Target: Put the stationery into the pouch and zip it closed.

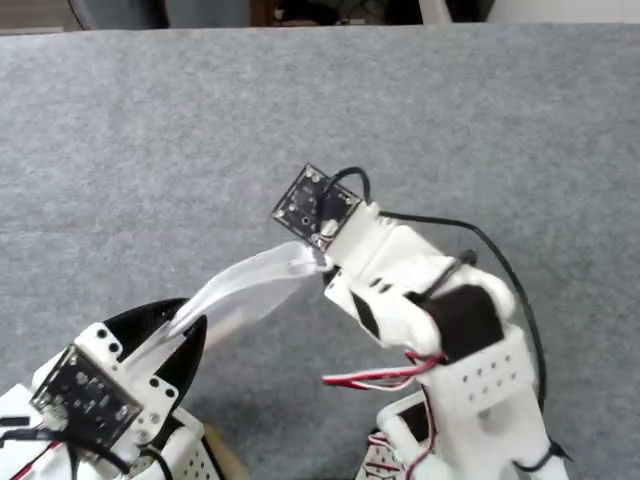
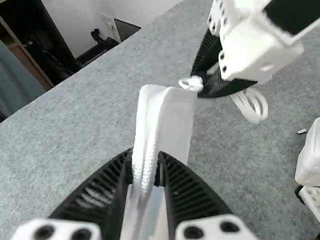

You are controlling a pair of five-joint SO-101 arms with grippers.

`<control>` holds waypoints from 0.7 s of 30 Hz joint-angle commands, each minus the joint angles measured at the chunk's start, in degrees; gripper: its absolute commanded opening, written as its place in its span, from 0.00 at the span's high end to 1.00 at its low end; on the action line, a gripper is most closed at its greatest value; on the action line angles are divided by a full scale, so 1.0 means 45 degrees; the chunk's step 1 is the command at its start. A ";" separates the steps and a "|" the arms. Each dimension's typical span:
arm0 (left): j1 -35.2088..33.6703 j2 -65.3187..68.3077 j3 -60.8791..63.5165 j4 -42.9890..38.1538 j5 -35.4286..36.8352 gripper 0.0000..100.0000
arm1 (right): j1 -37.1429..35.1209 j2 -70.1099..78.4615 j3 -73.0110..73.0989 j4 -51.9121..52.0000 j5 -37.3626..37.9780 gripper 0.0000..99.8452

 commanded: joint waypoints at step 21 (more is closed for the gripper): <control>-0.0029 -0.0117 0.0088 -0.0293 0.0000 0.97 | 0.5294 -0.0654 0.1065 -0.1289 0.1289 0.99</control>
